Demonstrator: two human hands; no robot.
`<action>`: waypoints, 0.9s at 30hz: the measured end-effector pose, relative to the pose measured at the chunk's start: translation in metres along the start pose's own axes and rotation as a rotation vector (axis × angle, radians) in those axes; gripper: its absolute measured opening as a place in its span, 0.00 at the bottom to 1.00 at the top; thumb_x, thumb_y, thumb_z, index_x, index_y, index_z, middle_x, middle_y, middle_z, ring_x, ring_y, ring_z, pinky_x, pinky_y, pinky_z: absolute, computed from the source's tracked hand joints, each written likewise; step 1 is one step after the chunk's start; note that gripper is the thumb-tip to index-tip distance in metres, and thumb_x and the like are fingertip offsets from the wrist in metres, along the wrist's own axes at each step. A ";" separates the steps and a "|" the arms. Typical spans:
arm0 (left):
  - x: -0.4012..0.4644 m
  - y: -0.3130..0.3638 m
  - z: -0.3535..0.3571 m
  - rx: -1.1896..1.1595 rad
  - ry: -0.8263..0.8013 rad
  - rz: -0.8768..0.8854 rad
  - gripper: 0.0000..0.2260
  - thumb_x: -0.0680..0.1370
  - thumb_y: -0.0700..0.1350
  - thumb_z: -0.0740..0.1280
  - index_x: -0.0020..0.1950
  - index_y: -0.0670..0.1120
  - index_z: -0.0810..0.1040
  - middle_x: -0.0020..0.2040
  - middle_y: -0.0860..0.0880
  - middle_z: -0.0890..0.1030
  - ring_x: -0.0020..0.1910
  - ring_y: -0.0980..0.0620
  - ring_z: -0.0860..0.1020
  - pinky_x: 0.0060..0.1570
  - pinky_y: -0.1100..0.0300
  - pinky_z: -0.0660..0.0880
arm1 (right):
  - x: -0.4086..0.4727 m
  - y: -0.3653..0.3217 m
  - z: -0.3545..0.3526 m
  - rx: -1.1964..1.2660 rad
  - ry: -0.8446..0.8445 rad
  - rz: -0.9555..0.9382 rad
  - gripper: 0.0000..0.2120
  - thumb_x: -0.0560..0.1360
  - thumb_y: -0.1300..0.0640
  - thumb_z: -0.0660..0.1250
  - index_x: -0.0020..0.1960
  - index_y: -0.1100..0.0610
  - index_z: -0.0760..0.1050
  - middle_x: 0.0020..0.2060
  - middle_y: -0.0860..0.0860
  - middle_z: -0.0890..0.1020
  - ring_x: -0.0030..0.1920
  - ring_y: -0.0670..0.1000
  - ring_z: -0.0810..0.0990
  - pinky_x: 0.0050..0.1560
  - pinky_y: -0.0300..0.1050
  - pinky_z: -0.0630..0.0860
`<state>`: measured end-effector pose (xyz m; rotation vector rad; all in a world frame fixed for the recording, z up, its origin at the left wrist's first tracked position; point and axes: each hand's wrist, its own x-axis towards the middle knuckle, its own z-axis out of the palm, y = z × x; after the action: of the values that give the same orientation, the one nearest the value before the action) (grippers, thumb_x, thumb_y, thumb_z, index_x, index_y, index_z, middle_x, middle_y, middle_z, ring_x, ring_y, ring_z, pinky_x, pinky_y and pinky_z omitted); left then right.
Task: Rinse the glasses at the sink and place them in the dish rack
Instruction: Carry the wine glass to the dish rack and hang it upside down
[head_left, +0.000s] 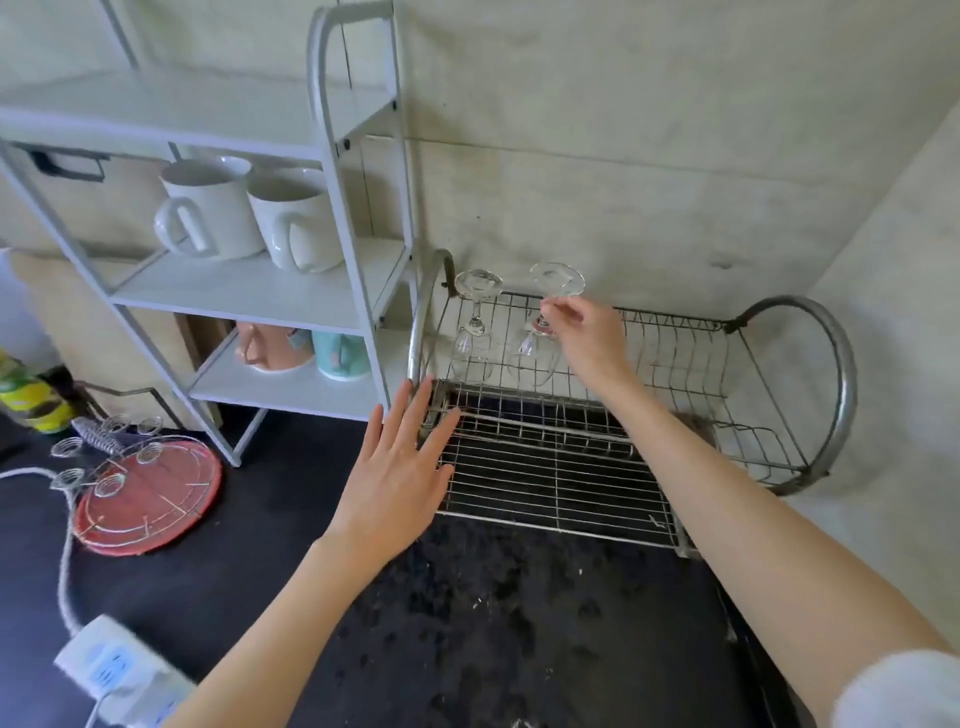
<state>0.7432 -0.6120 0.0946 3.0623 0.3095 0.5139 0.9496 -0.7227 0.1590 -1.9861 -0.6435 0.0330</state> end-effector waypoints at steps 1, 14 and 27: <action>0.000 0.000 0.001 0.009 -0.006 -0.005 0.27 0.72 0.45 0.71 0.69 0.44 0.68 0.72 0.37 0.64 0.72 0.37 0.59 0.64 0.38 0.60 | 0.006 0.004 0.006 -0.006 -0.027 0.002 0.10 0.78 0.58 0.63 0.56 0.61 0.78 0.50 0.52 0.82 0.47 0.47 0.81 0.54 0.40 0.76; 0.001 -0.003 0.004 0.068 -0.039 -0.045 0.29 0.71 0.47 0.71 0.70 0.48 0.66 0.73 0.41 0.63 0.72 0.40 0.57 0.65 0.41 0.61 | 0.022 0.028 0.030 -0.056 -0.109 -0.002 0.11 0.78 0.57 0.63 0.56 0.61 0.78 0.52 0.53 0.82 0.52 0.48 0.79 0.56 0.39 0.71; 0.002 -0.001 -0.010 -0.087 -0.124 -0.077 0.25 0.80 0.53 0.56 0.76 0.54 0.52 0.77 0.49 0.43 0.72 0.51 0.33 0.72 0.52 0.38 | -0.006 0.026 0.015 -0.155 -0.127 0.045 0.24 0.79 0.51 0.60 0.72 0.60 0.63 0.69 0.54 0.69 0.68 0.51 0.69 0.67 0.46 0.65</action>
<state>0.7413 -0.6105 0.1042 2.9676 0.3880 0.3236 0.9518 -0.7224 0.1282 -2.1610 -0.7008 0.1416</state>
